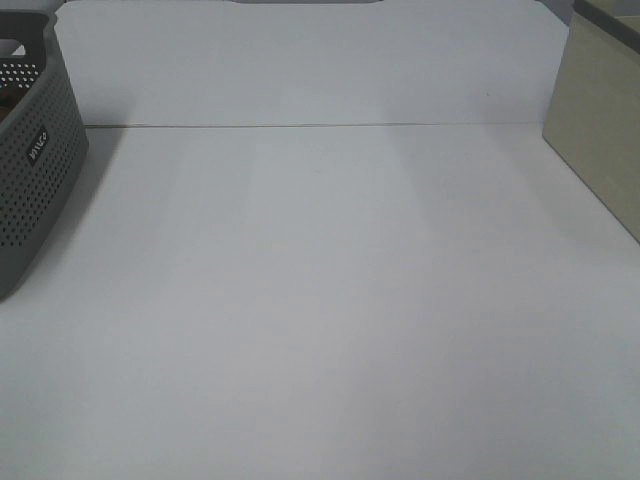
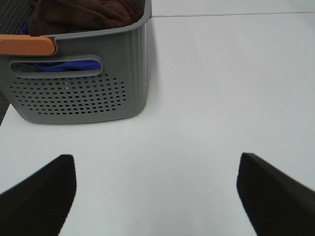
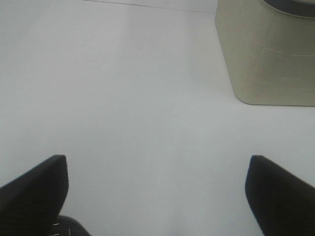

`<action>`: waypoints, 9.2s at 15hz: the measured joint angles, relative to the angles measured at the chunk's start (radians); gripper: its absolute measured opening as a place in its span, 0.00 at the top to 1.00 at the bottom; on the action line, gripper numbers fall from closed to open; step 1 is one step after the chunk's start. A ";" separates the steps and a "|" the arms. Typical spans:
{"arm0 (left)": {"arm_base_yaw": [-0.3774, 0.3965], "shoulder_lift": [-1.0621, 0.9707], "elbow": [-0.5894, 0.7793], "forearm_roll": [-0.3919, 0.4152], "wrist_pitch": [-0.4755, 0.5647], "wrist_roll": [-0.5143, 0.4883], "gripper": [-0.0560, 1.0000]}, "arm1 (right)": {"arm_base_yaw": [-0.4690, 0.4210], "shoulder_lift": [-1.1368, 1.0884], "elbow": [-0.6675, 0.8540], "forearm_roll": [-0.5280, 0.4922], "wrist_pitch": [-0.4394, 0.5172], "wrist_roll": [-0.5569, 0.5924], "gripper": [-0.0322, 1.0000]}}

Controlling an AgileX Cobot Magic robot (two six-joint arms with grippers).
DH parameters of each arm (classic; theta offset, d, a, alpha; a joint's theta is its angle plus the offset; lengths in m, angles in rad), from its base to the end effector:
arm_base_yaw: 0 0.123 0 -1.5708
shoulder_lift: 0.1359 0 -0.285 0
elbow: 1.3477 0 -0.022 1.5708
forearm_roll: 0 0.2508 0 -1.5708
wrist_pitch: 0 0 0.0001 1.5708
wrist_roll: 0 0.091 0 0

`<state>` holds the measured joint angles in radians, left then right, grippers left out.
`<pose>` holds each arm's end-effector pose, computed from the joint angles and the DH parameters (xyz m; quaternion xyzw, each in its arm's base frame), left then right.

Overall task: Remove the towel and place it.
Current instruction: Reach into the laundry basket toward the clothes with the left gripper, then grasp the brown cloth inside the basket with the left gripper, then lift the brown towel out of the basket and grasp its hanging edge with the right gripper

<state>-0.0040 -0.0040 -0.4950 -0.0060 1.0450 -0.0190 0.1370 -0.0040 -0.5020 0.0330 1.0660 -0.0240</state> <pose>-0.0042 -0.0005 0.2772 -0.0063 0.8493 -0.0091 0.5277 -0.0062 0.0018 0.2774 -0.0693 0.8501 0.0459 0.5200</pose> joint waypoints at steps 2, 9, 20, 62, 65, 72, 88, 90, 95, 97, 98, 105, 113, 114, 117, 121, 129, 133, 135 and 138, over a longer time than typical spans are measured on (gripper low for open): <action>0.000 0.000 0.000 0.000 0.000 0.000 0.18 | 0.000 0.000 0.000 0.000 0.000 0.000 0.07; 0.000 0.000 0.000 0.000 0.000 0.000 0.18 | 0.000 0.000 0.000 0.000 0.000 0.000 0.07; 0.000 0.000 0.000 0.006 0.000 0.010 0.15 | 0.000 0.000 0.000 0.000 0.000 0.000 0.07; 0.047 1.128 -0.800 0.287 0.171 0.820 0.01 | 0.000 0.000 0.000 0.000 0.000 0.000 0.07; 0.063 1.393 -0.924 0.288 0.169 0.872 0.01 | 0.000 0.000 0.000 0.000 0.000 0.000 0.07; 0.147 1.937 -1.322 0.298 0.166 0.959 0.01 | 0.000 0.000 0.000 0.000 0.000 0.000 0.07; 0.251 2.247 -1.529 0.173 0.167 1.057 0.61 | 0.000 0.000 0.000 0.000 0.000 0.000 0.07; 0.251 2.247 -1.529 0.174 0.167 1.039 0.74 | 0.000 0.000 0.000 0.000 0.000 0.000 0.07; 0.251 2.247 -1.529 0.174 0.167 1.014 0.84 | 0.000 0.000 0.000 0.000 0.000 0.000 0.07; 0.251 2.244 -1.529 0.176 0.167 1.015 0.95 | 0.000 0.000 0.000 0.000 0.000 0.000 0.07; 0.251 2.234 -1.529 0.177 0.167 1.015 0.95 | 0.000 0.000 0.000 0.000 0.000 0.000 0.07; 0.197 1.978 -1.529 0.125 0.170 0.908 0.95 | 0.000 0.000 0.000 0.000 0.000 0.000 0.07; 0.001 1.703 -1.529 0.086 0.173 0.883 0.95 | 0.000 0.000 0.000 0.000 0.000 0.000 0.07; -0.033 1.665 -1.529 0.086 0.173 0.883 0.95 | 0.000 0.000 0.000 0.000 0.000 0.000 0.07; -0.152 1.560 -1.529 0.095 0.174 0.883 0.95 | 0.000 0.002 -0.007 0.031 -0.011 -0.062 0.07; -0.394 1.459 -1.530 0.106 0.082 0.884 0.95 | 0.001 0.203 -0.023 0.408 -0.301 -0.420 0.07; -0.774 1.497 -1.530 0.116 0.004 1.153 0.95 | 0.001 0.944 -0.023 1.514 -0.168 -1.720 0.09; -0.841 1.532 -1.530 0.122 -0.046 1.190 0.95 | 0.001 1.224 -0.052 1.666 0.020 -1.985 0.10; -0.859 1.544 -1.530 0.122 -0.056 1.193 0.95 | 0.001 1.361 -0.125 1.678 0.058 -1.990 0.11; -0.860 1.555 -1.530 0.123 -0.102 1.196 0.95 | 0.016 1.496 -0.241 1.677 0.101 -1.993 0.11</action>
<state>-0.8640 1.5510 -2.0250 0.1170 0.9430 1.1770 0.1530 1.4920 -0.7430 1.7100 1.1670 -2.0170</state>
